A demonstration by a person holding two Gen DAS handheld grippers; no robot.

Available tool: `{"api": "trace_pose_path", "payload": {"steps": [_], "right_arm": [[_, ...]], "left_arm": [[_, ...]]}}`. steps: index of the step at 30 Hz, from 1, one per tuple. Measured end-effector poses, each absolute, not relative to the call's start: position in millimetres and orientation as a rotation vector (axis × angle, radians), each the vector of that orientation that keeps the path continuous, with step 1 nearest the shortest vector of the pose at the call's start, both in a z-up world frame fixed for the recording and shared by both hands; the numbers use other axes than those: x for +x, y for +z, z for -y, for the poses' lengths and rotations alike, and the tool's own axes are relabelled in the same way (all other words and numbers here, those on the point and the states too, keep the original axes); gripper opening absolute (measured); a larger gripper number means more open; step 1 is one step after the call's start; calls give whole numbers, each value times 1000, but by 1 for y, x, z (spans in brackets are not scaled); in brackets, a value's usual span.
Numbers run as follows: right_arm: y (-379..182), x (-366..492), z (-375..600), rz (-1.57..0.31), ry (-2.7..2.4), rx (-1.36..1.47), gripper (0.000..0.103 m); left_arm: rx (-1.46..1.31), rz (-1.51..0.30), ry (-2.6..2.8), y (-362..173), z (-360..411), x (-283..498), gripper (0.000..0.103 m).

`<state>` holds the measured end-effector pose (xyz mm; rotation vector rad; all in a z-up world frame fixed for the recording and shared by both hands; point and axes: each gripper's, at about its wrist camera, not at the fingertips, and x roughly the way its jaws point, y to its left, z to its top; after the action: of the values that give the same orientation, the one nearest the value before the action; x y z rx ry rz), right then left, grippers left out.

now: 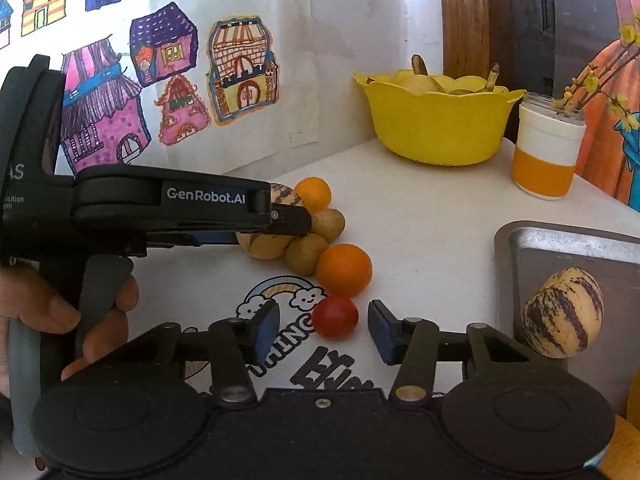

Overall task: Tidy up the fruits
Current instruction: 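Grasp the second striped pepino melon with the left tool while the right reaches toward the cherry tomato, then lift the striped melon with the left tool while the right grasps the red cherry tomato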

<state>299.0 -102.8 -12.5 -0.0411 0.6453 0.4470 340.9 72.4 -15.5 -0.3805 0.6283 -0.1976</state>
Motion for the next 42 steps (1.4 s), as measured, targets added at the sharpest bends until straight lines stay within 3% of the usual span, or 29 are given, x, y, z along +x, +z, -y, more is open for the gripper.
{"api": "trace_pose_path", "payload": {"steps": [20,28,42], "right_arm": [[-13,302,100,-644,437,-56,49],[-13,299,99,-639,428,-72,35],[-13,298,99,-638,423,-80,34]], "left_arm": [[-399,-623,-183,-14,-74,332,56],[-355,-610,-180,-12,-70,322,56],[-354,-622,-183,-16,-70,326,56]]}}
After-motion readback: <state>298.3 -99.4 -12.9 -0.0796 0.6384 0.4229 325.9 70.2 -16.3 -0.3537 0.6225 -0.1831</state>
